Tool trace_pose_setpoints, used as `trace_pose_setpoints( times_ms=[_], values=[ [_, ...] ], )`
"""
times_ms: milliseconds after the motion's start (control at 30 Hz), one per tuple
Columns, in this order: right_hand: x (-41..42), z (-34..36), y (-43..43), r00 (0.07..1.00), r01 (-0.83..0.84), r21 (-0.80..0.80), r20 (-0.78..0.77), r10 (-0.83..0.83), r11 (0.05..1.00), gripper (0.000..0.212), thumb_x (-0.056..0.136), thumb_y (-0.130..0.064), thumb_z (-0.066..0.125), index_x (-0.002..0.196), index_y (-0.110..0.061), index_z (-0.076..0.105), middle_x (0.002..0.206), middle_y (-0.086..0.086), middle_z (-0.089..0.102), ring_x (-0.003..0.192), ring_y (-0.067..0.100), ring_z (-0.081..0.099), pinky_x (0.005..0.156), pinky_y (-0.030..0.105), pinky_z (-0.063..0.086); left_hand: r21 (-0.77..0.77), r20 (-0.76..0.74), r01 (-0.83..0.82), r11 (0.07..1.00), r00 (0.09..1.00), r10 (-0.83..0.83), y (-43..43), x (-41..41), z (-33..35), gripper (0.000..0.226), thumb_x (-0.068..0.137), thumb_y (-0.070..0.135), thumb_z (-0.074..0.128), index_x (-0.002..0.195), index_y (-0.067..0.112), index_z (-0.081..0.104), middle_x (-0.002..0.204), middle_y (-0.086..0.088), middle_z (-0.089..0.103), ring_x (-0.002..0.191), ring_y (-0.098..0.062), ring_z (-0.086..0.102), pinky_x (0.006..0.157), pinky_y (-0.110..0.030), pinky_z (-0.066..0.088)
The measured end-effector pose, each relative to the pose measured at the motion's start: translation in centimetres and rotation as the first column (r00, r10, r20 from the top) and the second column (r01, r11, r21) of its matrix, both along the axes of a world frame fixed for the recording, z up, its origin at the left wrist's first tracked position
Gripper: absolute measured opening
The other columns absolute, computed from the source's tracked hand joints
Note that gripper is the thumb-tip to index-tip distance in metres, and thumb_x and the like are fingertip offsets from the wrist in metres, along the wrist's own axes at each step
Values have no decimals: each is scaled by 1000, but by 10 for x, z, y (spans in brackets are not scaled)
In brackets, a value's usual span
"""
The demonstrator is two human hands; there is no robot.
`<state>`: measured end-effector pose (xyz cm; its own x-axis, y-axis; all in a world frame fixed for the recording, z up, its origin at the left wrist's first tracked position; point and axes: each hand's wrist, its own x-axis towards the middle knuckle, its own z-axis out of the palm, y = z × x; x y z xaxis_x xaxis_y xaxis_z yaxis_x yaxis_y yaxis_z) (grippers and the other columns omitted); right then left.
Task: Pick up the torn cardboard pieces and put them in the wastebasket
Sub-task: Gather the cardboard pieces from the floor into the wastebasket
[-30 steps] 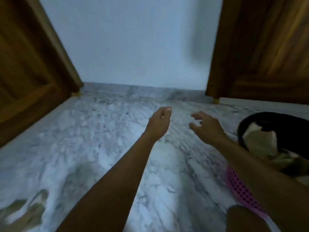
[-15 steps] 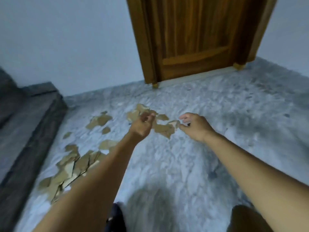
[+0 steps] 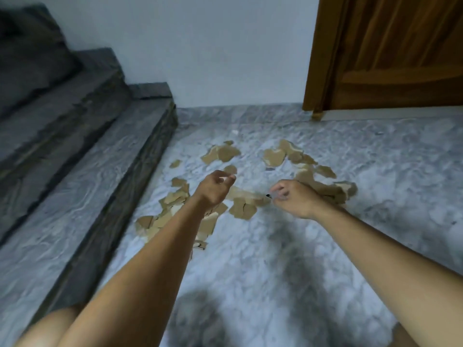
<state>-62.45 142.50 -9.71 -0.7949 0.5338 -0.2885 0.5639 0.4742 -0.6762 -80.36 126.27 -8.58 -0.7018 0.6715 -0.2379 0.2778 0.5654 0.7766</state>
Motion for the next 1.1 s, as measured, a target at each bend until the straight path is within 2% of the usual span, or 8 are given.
trace_pose_setpoints(
  times_ms=[300,533,633,700,767,933,1033,1100],
  values=[
    [-139,-42,-69,927,-256,-52,268,260,965,51,84,-42,74,130,-26,57,129,-2,61,113,20,59,93,33,50,-155,117,-25,988,992,43,-64,-127,-59,53,89,47,66,134,21,56,143,-9,52,124,-26,55,98,-33,46],
    [-194,-123,-110,792,-463,-107,395,465,880,68,89,-35,72,148,-25,40,146,3,50,127,26,52,101,39,48,-442,138,65,895,990,-4,-133,-164,-145,49,81,25,78,127,18,63,132,2,53,126,-18,49,97,-22,40],
    [-207,-167,-127,776,-511,-64,395,492,857,54,83,-49,72,131,-33,53,140,1,55,121,26,57,97,40,50,-471,174,13,882,982,79,-152,-150,-187,49,85,23,73,130,11,59,130,-2,57,125,-22,53,96,-24,43],
    [-213,-196,-141,822,-456,-21,373,431,890,32,83,-61,62,101,-35,58,119,2,65,100,27,63,84,37,54,-534,74,-14,845,995,63,-155,-134,-213,73,79,58,54,137,14,50,138,-6,48,132,-30,46,105,-37,43],
    [-218,-218,-155,894,-334,-3,315,318,943,33,87,-61,56,87,-28,59,99,1,68,89,29,64,76,34,54,-556,-28,-176,812,981,193,-151,-113,-229,91,66,66,59,143,20,37,143,-11,35,136,-34,35,108,-47,40],
    [-207,-248,-168,933,-314,205,247,262,927,14,87,-31,69,96,-20,68,108,9,62,101,32,63,80,35,54,-517,-239,-378,768,925,294,-137,-82,-264,74,72,51,74,132,27,40,138,-8,30,125,-34,32,88,-42,47],
    [-195,-255,-152,907,-365,171,287,309,915,17,90,-31,68,98,-16,66,105,9,67,101,32,64,77,33,51,-511,-286,-324,796,938,198,-139,-88,-277,59,79,43,67,127,21,41,131,-10,41,117,-31,41,81,-28,31],
    [-189,-255,-138,873,-413,127,336,353,902,17,91,-32,67,99,-17,65,103,8,70,100,30,66,75,32,51,-499,-268,-322,805,940,210,-141,-91,-277,56,76,41,67,122,19,46,123,-11,48,110,-29,48,82,-27,34]
  ],
)
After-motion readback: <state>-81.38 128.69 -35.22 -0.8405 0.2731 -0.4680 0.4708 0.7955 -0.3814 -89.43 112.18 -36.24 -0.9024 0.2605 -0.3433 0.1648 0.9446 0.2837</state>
